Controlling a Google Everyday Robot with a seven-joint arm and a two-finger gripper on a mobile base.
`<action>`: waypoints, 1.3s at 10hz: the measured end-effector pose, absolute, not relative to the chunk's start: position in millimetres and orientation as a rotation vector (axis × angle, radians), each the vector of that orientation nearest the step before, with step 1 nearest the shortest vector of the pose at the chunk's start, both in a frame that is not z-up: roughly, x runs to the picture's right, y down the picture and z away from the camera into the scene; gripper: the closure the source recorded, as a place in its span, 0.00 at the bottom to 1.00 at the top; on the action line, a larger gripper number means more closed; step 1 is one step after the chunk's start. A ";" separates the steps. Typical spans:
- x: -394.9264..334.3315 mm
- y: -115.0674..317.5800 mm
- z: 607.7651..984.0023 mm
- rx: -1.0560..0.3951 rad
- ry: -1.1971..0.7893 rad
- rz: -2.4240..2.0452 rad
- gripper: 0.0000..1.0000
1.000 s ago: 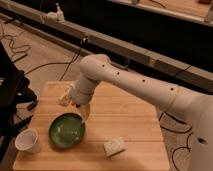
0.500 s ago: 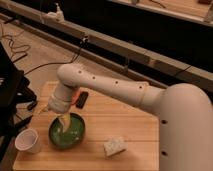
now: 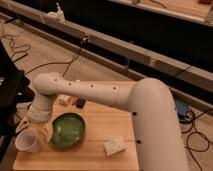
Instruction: Pick up the ceramic cup
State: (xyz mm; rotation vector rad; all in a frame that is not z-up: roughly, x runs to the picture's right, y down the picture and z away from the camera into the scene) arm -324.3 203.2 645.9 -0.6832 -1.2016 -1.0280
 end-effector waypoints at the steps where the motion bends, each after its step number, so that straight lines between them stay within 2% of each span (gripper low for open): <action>1: -323.6 202.7 646.6 -0.682 -1.201 -1.026 0.20; 7: -327.5 211.1 652.6 -0.650 -1.268 -0.987 0.20; 13: -328.3 251.7 678.8 -0.731 -1.328 -0.932 0.20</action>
